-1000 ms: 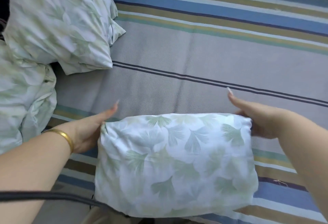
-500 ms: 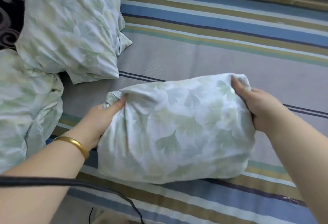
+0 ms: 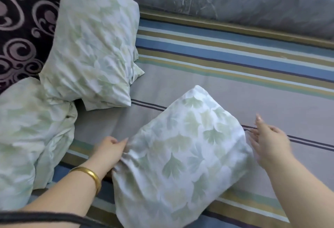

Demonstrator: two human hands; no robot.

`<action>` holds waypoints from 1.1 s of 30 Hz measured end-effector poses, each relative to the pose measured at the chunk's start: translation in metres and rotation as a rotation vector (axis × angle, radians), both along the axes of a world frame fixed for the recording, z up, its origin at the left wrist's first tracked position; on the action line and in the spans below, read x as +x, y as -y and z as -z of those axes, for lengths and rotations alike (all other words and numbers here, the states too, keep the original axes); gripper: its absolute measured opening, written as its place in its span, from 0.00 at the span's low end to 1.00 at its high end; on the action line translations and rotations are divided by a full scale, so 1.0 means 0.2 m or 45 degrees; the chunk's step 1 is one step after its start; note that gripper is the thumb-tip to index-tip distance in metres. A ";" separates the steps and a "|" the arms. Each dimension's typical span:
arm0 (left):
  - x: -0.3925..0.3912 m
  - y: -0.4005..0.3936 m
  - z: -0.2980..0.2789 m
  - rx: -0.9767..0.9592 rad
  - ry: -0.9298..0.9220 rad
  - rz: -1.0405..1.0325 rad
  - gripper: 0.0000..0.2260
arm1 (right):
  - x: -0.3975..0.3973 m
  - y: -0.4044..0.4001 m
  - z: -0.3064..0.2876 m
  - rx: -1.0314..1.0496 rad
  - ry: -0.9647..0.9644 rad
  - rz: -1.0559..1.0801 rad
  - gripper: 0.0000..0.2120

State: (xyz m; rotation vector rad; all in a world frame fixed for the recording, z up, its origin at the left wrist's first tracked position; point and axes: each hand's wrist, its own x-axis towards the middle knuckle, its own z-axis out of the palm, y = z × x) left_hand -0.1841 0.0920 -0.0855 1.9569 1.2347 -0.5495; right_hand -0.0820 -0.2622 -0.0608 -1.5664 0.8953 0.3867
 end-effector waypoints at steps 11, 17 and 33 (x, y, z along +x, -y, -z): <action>0.25 0.11 -0.01 -0.519 0.100 0.198 0.48 | -0.23 -0.28 0.09 0.572 -0.136 -0.024 0.42; 0.15 0.01 -0.02 -0.726 -0.013 0.108 0.54 | -0.33 -0.47 0.12 0.731 -0.216 -0.140 0.50; -0.37 -0.71 -0.18 -0.441 0.097 -0.076 0.65 | -0.74 -1.32 0.14 0.773 -0.264 -0.216 0.44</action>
